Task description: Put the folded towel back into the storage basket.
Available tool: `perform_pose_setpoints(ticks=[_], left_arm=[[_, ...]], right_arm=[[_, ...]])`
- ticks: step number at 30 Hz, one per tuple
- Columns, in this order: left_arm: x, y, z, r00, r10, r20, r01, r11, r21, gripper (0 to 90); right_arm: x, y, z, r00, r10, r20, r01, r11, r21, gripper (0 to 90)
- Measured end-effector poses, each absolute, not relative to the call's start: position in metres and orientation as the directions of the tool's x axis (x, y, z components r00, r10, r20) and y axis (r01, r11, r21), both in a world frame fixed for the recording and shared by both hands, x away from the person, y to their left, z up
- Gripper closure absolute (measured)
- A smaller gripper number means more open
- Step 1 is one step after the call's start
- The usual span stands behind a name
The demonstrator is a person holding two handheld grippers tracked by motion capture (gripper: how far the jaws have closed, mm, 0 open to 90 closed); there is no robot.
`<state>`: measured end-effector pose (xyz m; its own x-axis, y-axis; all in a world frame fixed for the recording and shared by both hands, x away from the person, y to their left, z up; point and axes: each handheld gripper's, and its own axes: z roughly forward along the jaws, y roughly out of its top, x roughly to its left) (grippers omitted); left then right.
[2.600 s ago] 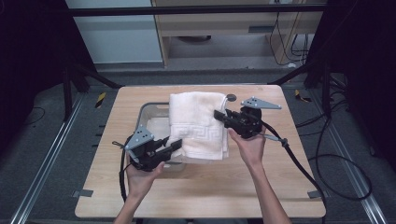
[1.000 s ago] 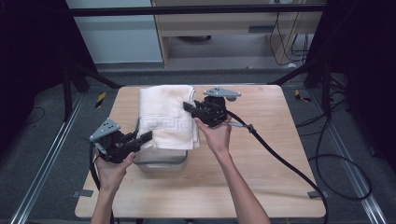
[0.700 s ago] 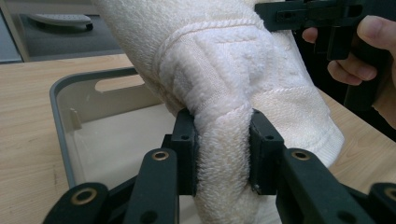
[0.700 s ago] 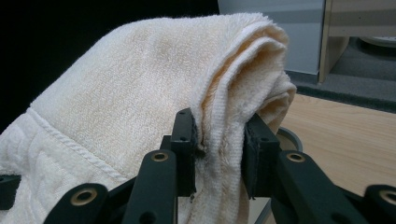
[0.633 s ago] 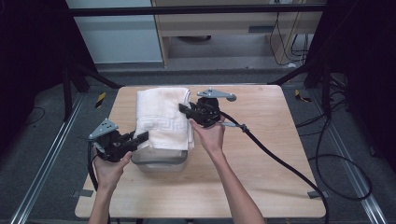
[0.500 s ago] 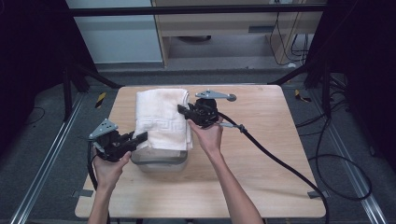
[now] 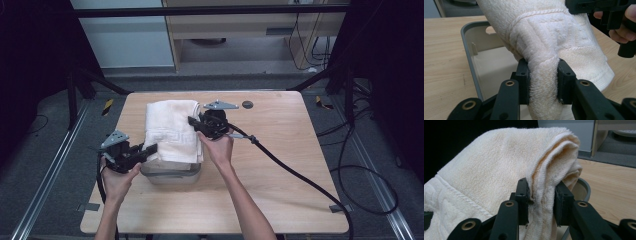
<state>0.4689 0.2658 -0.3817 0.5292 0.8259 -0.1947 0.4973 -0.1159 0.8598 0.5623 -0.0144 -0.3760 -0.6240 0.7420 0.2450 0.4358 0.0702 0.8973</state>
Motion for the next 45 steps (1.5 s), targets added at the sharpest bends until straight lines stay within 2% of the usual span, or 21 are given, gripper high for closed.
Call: perform_pose_setpoints(ticks=[24, 45], left_arm=[[0.483, 0.273, -0.409, 0.494, 0.854, -0.163, 0.561, -0.17, 0.81, 67.6], [0.492, 0.266, -0.431, 0.471, 0.871, -0.142, 0.624, -0.215, 0.751, 64.7]], right_arm=[[0.572, 0.002, -0.41, -0.606, 0.76, 0.235, 0.479, 0.112, 0.871, 68.9], [0.568, 0.009, -0.431, -0.606, 0.785, 0.132, 0.474, 0.223, 0.852, 66.9]])
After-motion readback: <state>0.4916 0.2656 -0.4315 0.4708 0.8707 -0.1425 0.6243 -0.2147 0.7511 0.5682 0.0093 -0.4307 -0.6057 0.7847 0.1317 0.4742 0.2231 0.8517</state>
